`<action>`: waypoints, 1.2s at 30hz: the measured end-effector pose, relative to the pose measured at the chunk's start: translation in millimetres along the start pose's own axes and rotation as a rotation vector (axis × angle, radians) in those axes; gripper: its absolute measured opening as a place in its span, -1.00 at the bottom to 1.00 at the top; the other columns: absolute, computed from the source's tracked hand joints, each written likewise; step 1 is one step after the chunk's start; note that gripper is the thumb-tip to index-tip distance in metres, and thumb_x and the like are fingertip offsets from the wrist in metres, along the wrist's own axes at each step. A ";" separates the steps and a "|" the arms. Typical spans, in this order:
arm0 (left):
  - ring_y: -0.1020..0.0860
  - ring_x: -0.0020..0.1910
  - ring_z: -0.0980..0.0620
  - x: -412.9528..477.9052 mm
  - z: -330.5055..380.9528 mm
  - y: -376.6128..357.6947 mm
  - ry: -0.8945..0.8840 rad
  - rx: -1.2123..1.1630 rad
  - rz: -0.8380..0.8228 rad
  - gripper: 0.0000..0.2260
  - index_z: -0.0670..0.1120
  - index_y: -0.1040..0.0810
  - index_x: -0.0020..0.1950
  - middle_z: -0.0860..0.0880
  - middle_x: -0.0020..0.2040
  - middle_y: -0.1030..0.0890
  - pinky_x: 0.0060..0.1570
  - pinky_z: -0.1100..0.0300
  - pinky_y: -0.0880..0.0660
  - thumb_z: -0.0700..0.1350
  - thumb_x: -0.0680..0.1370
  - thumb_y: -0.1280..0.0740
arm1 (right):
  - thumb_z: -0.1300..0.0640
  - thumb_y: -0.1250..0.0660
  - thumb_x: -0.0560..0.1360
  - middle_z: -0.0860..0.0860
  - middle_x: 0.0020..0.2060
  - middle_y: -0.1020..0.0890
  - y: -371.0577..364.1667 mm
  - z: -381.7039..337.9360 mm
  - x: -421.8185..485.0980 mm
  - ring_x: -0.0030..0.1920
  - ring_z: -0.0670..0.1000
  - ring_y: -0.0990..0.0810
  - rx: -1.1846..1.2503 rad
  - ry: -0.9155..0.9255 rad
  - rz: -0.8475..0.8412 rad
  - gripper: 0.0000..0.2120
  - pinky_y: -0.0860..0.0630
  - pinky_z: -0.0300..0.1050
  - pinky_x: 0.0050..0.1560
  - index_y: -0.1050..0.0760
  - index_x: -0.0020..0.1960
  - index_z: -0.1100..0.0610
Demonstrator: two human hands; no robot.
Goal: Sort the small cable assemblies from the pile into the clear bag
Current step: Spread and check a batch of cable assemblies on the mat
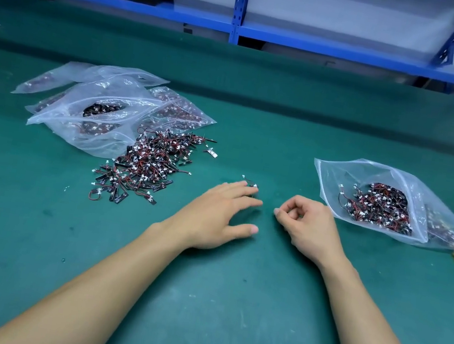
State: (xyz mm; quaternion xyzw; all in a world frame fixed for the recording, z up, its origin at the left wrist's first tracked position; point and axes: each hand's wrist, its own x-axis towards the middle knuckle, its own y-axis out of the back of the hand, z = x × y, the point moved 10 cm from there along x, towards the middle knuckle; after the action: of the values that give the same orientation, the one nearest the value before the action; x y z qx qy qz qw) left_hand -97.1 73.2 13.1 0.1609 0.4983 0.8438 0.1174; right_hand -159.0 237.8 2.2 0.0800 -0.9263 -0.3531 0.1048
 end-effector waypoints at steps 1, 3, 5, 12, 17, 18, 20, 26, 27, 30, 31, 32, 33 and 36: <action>-0.14 0.56 0.10 -2.4 -3.2 7.5 0.004 -0.019 0.049 -0.52 0.04 -0.43 0.47 0.08 0.55 -0.29 0.54 0.10 -0.09 0.18 0.58 -0.31 | 0.02 -0.47 0.46 0.00 -0.46 -0.57 -0.5 0.7 0.0 -0.49 -0.11 -0.41 0.003 -0.002 -0.003 -0.79 -0.47 -0.07 -0.33 -0.52 -0.30 0.01; -0.22 0.51 0.06 -5.3 -18.8 25.0 0.079 0.003 0.165 -0.57 0.03 -0.47 0.42 0.06 0.51 -0.34 0.49 0.04 -0.19 0.15 0.58 -0.32 | 0.02 -0.46 0.47 -0.01 -0.47 -0.56 -1.1 2.0 0.6 -0.49 -0.11 -0.41 0.012 -0.002 -0.005 -0.79 -0.46 -0.09 -0.33 -0.52 -0.30 0.01; -0.22 0.51 0.01 -5.4 -41.0 37.4 0.211 0.083 0.237 -0.53 0.02 -0.43 0.44 0.01 0.52 -0.32 0.50 0.02 -0.19 0.16 0.58 -0.30 | 0.02 -0.46 0.47 -0.05 -0.50 -0.53 -1.7 3.1 1.1 -0.49 -0.11 -0.40 0.027 -0.003 -0.009 -0.82 -0.45 -0.10 -0.34 -0.53 -0.27 -0.02; 0.05 0.61 -0.10 29.5 -93.3 31.0 0.509 0.381 0.014 -0.26 -0.04 -0.06 0.63 -0.17 0.63 0.00 0.55 -0.08 0.22 0.39 0.58 0.09 | 0.00 -0.46 0.46 -0.04 -0.48 -0.53 -1.5 2.4 1.6 -0.48 -0.09 -0.41 0.015 -0.001 -0.001 -0.86 -0.52 -0.02 -0.32 -0.53 -0.24 -0.08; 0.04 0.61 0.00 33.6 -84.5 17.7 0.430 0.418 -0.057 -0.23 -0.08 -0.09 0.62 -0.11 0.63 -0.05 0.51 -0.14 0.34 0.40 0.57 0.18 | -0.01 -0.45 0.46 -0.04 -0.47 -0.55 -2.2 3.3 2.0 -0.49 -0.10 -0.41 0.017 -0.004 -0.006 -0.86 -0.52 -0.03 -0.33 -0.53 -0.24 -0.08; 0.03 0.61 0.02 29.4 -79.0 13.2 0.393 0.390 -0.060 -0.28 -0.07 -0.10 0.62 -0.08 0.63 -0.05 0.51 -0.13 0.35 0.36 0.60 0.15 | -0.01 -0.44 0.47 -0.02 -0.46 -0.56 -2.2 3.8 2.1 -0.50 -0.10 -0.41 0.016 -0.005 -0.006 -0.85 -0.52 -0.04 -0.33 -0.53 -0.24 -0.07; -0.01 0.60 0.06 18.4 -68.1 8.7 0.319 0.326 -0.039 -0.42 -0.03 -0.16 0.60 -0.02 0.63 -0.09 0.52 -0.10 0.32 0.24 0.66 0.02 | -0.02 -0.44 0.47 0.00 -0.44 -0.58 -2.0 4.0 2.0 -0.50 -0.11 -0.42 0.014 -0.003 -0.003 -0.84 -0.51 -0.07 -0.33 -0.53 -0.25 -0.04; -0.37 0.43 0.04 4.0 -41.8 35.7 0.125 0.072 0.181 -0.71 0.00 -0.54 0.35 0.05 0.41 -0.49 0.53 0.03 -0.07 -0.06 0.64 -0.25 | 0.00 -0.45 0.47 -0.03 -0.48 -0.55 -1.1 2.9 2.1 -0.52 -0.10 -0.42 0.014 -0.007 0.002 -0.78 -0.52 -0.03 -0.33 -0.52 -0.29 0.02; -0.37 0.43 0.01 5.4 -43.9 41.2 0.143 0.082 0.217 -0.69 -0.02 -0.53 0.37 0.02 0.42 -0.48 0.52 0.04 -0.09 -0.08 0.62 -0.26 | 0.00 -0.45 0.47 -0.05 -0.49 -0.54 -0.9 3.0 2.0 -0.52 -0.10 -0.41 0.016 -0.012 0.002 -0.78 -0.52 -0.03 -0.33 -0.52 -0.29 0.02; -0.20 0.54 -0.07 17.7 -63.8 45.6 0.291 0.259 0.202 -0.53 -0.05 -0.32 0.53 -0.10 0.56 -0.27 0.56 -0.02 0.05 -0.04 0.61 -0.20 | 0.00 -0.45 0.47 -0.04 -0.48 -0.55 -0.9 2.4 1.2 -0.52 -0.11 -0.41 0.010 -0.023 -0.001 -0.78 -0.52 -0.05 -0.33 -0.52 -0.29 0.03; -0.13 0.57 -0.09 23.1 -72.5 46.0 0.348 0.331 0.175 -0.49 -0.05 -0.23 0.57 -0.13 0.59 -0.18 0.56 -0.05 0.12 -0.02 0.61 -0.15 | 0.00 -0.45 0.47 -0.02 -0.46 -0.56 -0.8 1.9 0.9 -0.51 -0.10 -0.41 0.006 -0.023 -0.002 -0.79 -0.52 -0.05 -0.33 -0.52 -0.29 0.03; -0.07 0.59 -0.10 28.5 -81.5 47.2 0.403 0.390 0.148 -0.46 -0.06 -0.16 0.60 -0.15 0.61 -0.12 0.55 -0.09 0.17 0.00 0.61 -0.10 | 0.00 -0.45 0.47 0.00 -0.44 -0.58 -0.8 1.2 0.6 -0.51 -0.10 -0.42 0.003 -0.021 -0.002 -0.79 -0.52 -0.04 -0.32 -0.53 -0.28 0.04; -0.02 0.60 -0.10 34.2 -90.4 48.9 0.450 0.431 0.117 -0.44 -0.07 -0.12 0.61 -0.16 0.62 -0.09 0.54 -0.13 0.22 0.02 0.61 -0.05 | 0.01 -0.45 0.47 0.01 -0.43 -0.58 -0.5 0.7 0.6 -0.51 -0.10 -0.42 0.001 -0.020 -0.001 -0.79 -0.53 -0.04 -0.32 -0.53 -0.28 0.04; 0.02 0.61 -0.05 47.2 -110.3 49.7 0.535 0.501 -0.007 -0.43 -0.11 -0.08 0.62 -0.13 0.62 -0.08 0.49 -0.22 0.34 0.06 0.63 0.06 | 0.01 -0.45 0.48 0.00 -0.46 -0.57 -0.2 0.8 0.9 -0.50 -0.09 -0.42 0.004 -0.023 0.001 -0.79 -0.53 -0.03 -0.31 -0.53 -0.28 0.04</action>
State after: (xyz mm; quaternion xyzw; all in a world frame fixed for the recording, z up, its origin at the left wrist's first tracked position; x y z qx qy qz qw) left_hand -185.3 -22.1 14.2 -0.0436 0.7033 0.7073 -0.0572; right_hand -160.0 237.9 1.6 0.0759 -0.9280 -0.3522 0.0943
